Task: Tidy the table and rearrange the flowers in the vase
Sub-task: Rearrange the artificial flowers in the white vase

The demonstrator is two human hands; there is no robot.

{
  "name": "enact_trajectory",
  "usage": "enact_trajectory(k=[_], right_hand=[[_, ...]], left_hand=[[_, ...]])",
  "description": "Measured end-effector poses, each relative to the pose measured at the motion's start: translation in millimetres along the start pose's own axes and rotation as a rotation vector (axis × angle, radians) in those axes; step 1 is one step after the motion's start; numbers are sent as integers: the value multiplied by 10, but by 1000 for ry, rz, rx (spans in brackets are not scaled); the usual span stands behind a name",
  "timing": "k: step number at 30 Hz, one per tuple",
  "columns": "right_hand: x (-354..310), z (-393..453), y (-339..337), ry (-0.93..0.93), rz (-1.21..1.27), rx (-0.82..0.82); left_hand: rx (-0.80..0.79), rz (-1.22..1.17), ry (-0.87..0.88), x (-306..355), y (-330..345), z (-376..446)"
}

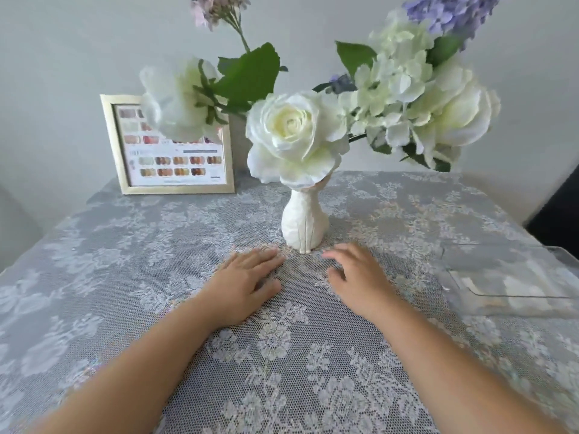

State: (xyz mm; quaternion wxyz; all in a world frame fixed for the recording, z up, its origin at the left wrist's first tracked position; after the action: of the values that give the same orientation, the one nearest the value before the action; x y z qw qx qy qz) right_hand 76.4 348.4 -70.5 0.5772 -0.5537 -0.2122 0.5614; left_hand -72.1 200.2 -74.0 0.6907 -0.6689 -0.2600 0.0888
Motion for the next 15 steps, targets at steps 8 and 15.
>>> enact_trajectory(k=[8, 15], right_hand=[[30, -11, 13, -3, 44, -36], [46, -6, -22, 10, 143, -23]], left_hand=[[-24, -34, -2, -2, -17, -4], [-30, -66, 5, -8, -15, 11]])
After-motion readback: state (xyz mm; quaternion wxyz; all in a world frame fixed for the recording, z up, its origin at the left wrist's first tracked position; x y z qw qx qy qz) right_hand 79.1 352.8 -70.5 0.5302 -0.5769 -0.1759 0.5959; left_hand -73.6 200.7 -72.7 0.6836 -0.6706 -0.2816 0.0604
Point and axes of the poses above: each hand's wrist, its own z-axis towards the middle knuckle, its own y-axis out of the palm, x = y × z, the point moved 8 cm from there along z, towards the middle knuckle, and after that the axes turned 14 degrees about -y, right-handed, at the moved point
